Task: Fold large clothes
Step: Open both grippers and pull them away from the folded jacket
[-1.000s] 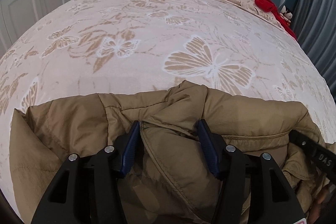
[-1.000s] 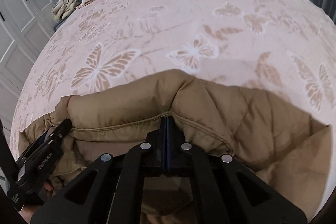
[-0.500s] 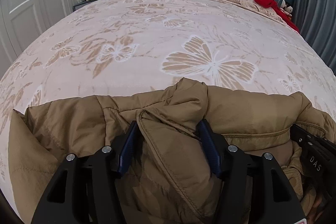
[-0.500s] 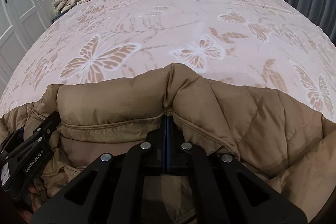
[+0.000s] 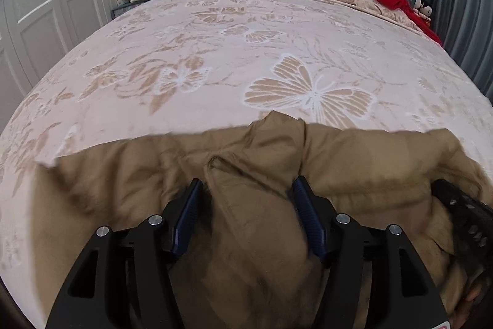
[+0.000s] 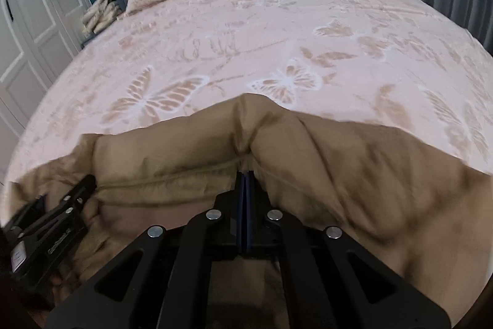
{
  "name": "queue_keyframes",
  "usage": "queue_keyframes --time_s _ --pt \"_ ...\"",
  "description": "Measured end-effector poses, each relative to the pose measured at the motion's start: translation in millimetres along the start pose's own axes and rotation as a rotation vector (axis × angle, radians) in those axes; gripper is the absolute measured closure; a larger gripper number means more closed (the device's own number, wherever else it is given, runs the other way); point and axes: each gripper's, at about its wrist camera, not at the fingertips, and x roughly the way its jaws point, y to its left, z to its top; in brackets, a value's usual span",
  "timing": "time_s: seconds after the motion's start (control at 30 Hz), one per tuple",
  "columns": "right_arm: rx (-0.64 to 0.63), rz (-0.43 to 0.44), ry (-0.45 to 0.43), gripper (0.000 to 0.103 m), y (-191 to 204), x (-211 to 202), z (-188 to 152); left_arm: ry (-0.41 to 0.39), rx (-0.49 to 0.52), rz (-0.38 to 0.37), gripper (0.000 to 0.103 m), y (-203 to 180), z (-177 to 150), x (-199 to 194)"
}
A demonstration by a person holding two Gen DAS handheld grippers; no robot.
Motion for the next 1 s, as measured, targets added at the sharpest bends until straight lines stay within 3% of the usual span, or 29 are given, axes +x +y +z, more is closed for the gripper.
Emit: queue_keyframes --time_s 0.07,0.1,0.13,0.2,0.3,0.37,0.47,0.57,0.7,0.83,1.0 --pt "0.035 0.096 -0.05 0.077 -13.3 -53.3 -13.3 0.004 -0.025 -0.048 0.036 17.4 -12.6 -38.9" --pt "0.035 0.128 -0.065 0.06 -21.0 -78.9 -22.9 0.001 -0.032 -0.086 0.031 28.7 -24.4 -62.9" --pt "0.027 0.15 -0.092 0.053 -31.3 -111.4 -38.0 0.003 -0.04 -0.107 0.023 36.9 -36.1 -81.4" --pt "-0.015 0.153 -0.146 0.049 -53.4 -170.7 -73.0 0.019 -0.084 -0.176 0.017 68.3 -75.8 -129.3" --pt "-0.031 0.074 -0.14 0.043 -96.4 -248.1 -134.8 0.104 -0.193 -0.248 0.017 118.5 -140.7 -181.2" --pt "0.005 0.008 -0.109 0.038 -131.0 -294.5 -179.6 0.17 -0.269 -0.251 0.017 146.7 -178.1 -204.1" --pt "0.079 -0.057 -0.062 0.033 -171.9 -341.2 -234.3 0.248 -0.338 -0.184 0.017 188.4 -237.2 -236.2" --pt "0.17 -0.074 -0.007 0.031 -201.0 -361.3 -276.6 0.287 -0.38 -0.144 0.017 210.7 -279.1 -254.6" --pt "0.286 -0.07 0.054 0.031 -220.5 -361.3 -323.6 0.241 -0.357 -0.148 0.017 208.1 -302.1 -273.5" --pt "0.405 0.003 0.092 0.031 -220.5 -343.9 -343.6 0.214 -0.306 -0.108 0.012 189.6 -313.4 -273.2" --pt "0.486 0.072 0.076 0.027 -204.0 -331.0 -349.4 0.204 -0.324 -0.095 0.012 178.6 -318.6 -276.5"
